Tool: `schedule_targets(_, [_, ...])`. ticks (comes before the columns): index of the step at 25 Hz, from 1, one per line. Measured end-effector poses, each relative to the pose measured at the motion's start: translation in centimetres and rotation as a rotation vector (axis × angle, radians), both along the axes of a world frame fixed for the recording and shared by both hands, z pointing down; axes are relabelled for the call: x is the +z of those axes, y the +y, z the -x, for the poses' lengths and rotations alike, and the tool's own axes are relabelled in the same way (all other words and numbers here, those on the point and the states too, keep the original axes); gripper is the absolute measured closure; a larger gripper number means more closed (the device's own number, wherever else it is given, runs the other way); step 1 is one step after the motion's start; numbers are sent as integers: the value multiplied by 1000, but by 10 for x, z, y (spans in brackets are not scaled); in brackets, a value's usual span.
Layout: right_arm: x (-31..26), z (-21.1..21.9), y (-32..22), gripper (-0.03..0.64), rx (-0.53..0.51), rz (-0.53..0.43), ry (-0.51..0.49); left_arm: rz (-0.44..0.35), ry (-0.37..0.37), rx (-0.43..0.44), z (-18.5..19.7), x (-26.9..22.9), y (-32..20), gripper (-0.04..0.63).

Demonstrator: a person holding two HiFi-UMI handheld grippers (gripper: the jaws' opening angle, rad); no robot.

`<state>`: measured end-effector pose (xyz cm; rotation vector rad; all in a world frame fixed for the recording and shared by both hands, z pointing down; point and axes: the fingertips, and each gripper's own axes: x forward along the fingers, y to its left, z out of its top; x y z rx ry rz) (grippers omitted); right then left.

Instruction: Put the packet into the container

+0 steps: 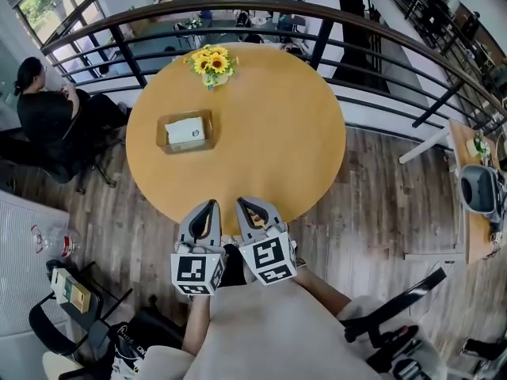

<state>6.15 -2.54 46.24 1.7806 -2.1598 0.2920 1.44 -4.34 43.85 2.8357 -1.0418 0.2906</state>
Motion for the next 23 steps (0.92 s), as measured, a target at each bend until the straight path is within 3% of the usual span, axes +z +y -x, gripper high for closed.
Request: schedule_targets(23, [-5,16,31,615,9,-58,9,-36,-8,15,13,-5,33,591])
